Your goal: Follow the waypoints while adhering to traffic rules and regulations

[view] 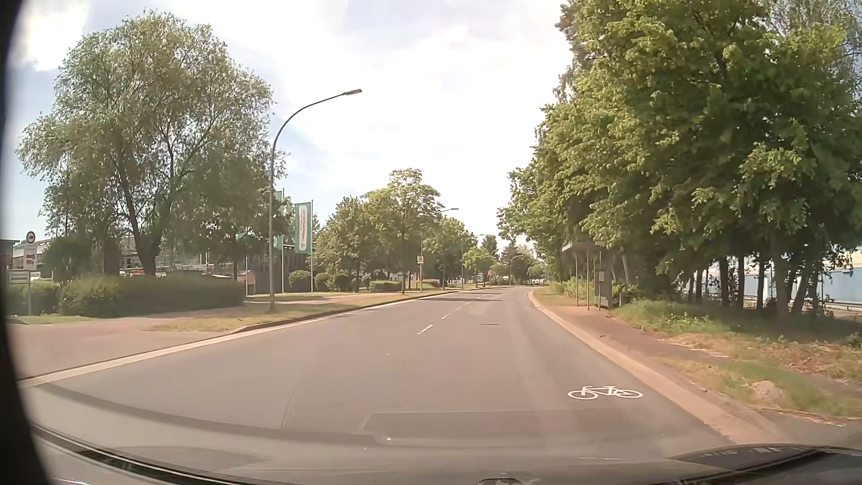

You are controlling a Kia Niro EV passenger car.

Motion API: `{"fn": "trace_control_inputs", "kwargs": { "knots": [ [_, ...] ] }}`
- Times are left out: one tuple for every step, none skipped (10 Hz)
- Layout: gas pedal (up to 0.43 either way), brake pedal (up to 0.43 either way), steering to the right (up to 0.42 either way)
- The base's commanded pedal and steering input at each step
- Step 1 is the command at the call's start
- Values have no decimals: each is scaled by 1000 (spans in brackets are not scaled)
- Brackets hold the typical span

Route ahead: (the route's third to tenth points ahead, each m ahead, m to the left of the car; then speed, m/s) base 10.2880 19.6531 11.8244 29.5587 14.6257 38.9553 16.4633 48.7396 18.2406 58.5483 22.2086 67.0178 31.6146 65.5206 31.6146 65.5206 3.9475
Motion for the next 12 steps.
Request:
{"fn": "trace_control_inputs", "kwargs": {
  "knots": [
    [118,0,-137],
    [157,0,-165],
    [157,0,-197],
    [157,0,-229],
    [157,0,-257],
    [157,0,-290],
    [157,0,-320],
    [157,0,-349],
    [157,0,-384],
    [157,0,-417],
    [157,0,-445],
    [130,0,-475]
  ]
}}
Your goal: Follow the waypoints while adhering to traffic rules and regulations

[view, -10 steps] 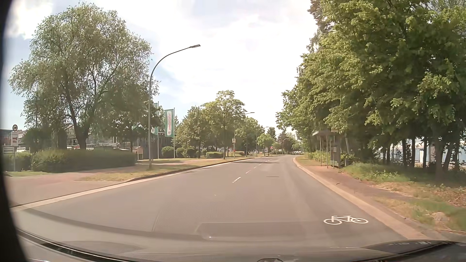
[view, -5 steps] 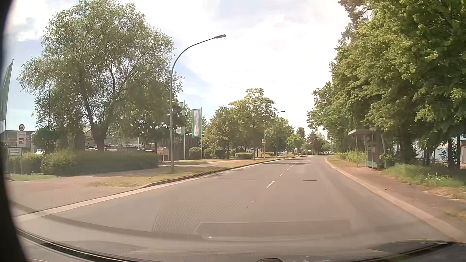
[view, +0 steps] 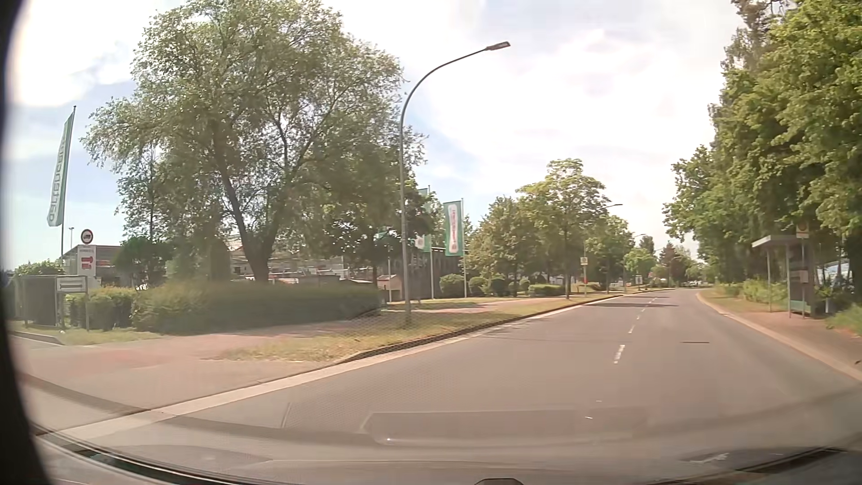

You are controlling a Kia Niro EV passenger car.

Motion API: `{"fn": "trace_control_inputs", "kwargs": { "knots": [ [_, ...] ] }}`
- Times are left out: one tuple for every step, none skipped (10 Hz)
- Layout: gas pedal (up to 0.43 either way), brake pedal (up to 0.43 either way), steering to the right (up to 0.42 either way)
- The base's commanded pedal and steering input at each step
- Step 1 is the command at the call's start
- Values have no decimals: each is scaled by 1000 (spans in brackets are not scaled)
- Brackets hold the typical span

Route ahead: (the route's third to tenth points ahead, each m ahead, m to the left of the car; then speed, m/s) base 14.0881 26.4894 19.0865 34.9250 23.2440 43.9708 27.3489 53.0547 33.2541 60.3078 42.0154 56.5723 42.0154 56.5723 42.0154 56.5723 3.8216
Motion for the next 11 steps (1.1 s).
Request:
{"fn": "trace_control_inputs", "kwargs": {
  "knots": [
    [87,0,-496],
    [87,0,-511],
    [87,0,-527],
    [87,0,-539],
    [87,0,-546],
    [87,0,-557],
    [87,0,-562],
    [87,0,-563],
    [98,0,-563],
    [110,0,-563],
    [110,0,-563]
  ]
}}
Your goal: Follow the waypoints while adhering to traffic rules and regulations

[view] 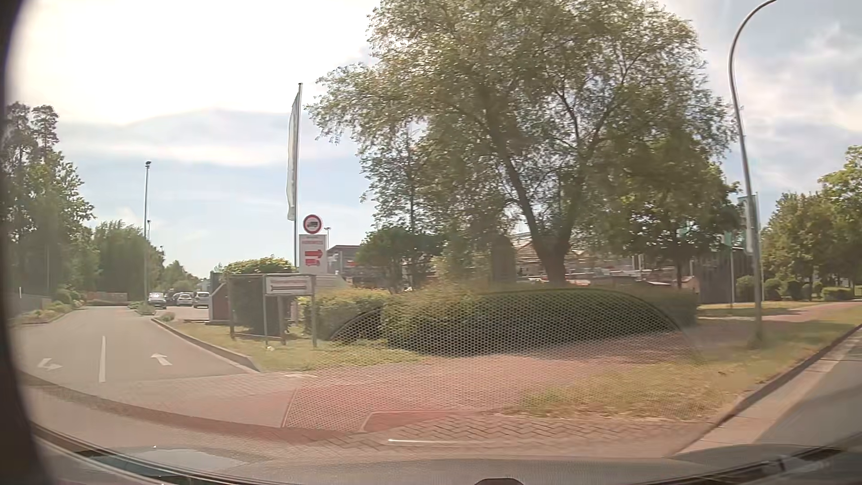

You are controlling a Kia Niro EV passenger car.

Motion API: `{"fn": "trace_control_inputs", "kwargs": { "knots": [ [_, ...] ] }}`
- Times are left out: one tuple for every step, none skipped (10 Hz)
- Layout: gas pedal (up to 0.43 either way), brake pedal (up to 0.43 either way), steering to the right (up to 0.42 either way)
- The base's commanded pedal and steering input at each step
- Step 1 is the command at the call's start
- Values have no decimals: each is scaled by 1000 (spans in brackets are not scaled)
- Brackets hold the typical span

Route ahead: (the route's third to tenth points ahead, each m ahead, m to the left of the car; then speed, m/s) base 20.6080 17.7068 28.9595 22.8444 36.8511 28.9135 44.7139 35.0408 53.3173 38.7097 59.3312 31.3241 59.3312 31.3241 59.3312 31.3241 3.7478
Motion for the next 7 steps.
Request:
{"fn": "trace_control_inputs", "kwargs": {
  "knots": [
    [118,0,-561],
    [118,0,-555],
    [118,0,-549],
    [118,0,-545],
    [110,0,-531],
    [138,0,-509],
    [157,0,-489]
  ]
}}
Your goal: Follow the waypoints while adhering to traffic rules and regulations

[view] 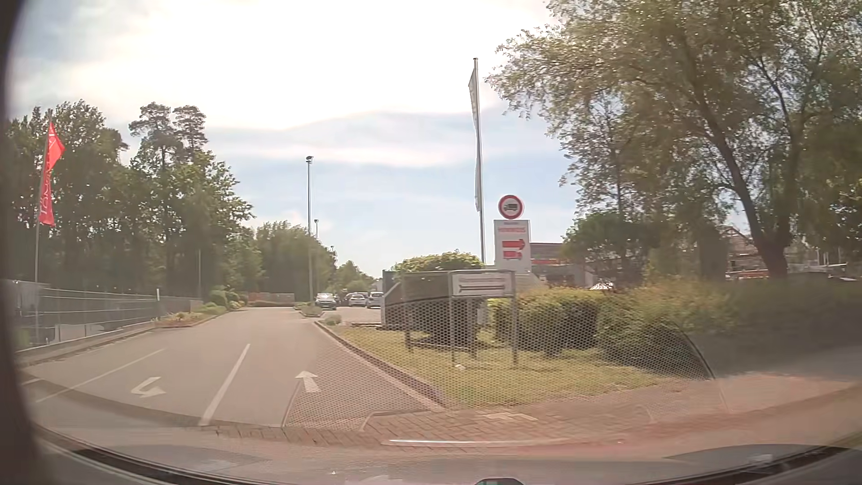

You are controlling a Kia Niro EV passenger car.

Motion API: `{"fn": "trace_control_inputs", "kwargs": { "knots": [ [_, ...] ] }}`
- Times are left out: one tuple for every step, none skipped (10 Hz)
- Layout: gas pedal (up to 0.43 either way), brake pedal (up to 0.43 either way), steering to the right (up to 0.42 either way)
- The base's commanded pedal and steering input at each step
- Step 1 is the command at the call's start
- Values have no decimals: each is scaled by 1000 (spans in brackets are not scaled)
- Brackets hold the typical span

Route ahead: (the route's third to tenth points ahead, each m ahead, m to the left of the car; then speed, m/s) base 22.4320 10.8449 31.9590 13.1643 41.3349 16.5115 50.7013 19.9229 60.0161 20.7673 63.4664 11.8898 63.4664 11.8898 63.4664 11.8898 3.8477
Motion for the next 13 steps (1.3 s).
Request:
{"fn": "trace_control_inputs", "kwargs": {
  "knots": [
    [157,0,-464],
    [157,0,-421],
    [169,0,-370],
    [189,0,-346],
    [189,0,-327],
    [197,0,-289],
    [209,0,-243],
    [209,0,-214],
    [197,0,-178],
    [197,0,-145],
    [197,0,-122],
    [197,0,-104],
    [197,0,-87]
  ]
}}
